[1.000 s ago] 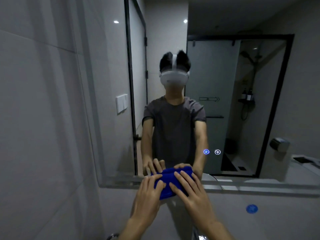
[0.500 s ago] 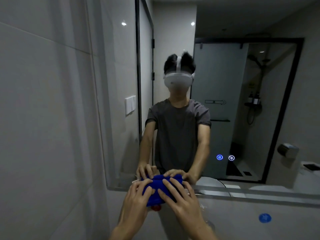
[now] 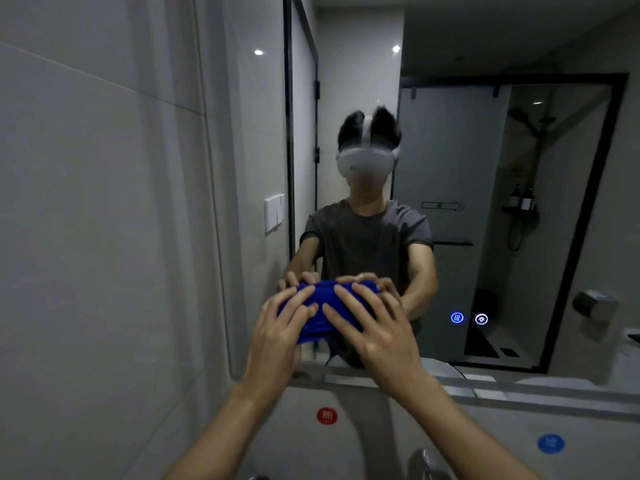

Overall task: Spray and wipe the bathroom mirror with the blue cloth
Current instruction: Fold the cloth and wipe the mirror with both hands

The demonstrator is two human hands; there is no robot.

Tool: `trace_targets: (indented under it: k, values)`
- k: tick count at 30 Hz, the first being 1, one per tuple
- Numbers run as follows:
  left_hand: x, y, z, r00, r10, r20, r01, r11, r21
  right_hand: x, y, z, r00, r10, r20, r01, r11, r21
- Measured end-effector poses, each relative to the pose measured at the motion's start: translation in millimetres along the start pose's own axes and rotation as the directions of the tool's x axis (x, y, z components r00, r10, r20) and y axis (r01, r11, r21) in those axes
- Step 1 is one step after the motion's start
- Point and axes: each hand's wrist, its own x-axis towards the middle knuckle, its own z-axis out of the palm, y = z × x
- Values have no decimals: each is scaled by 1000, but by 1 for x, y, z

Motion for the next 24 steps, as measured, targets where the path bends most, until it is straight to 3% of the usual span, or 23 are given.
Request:
trace_targets:
  k: [10, 19, 24]
  values:
    - [174, 9, -79, 982, 116, -146, -96, 986, 140, 154, 82, -67, 981, 63, -182, -97, 978, -183]
    - [276, 15, -133, 954, 211, -215, -92, 884, 458, 261, 135, -97, 985, 71, -160, -106, 969, -223]
    - [330, 17, -159, 935, 223, -274, -86, 896, 435, 310, 162, -116, 977, 88, -194, -130, 968, -214]
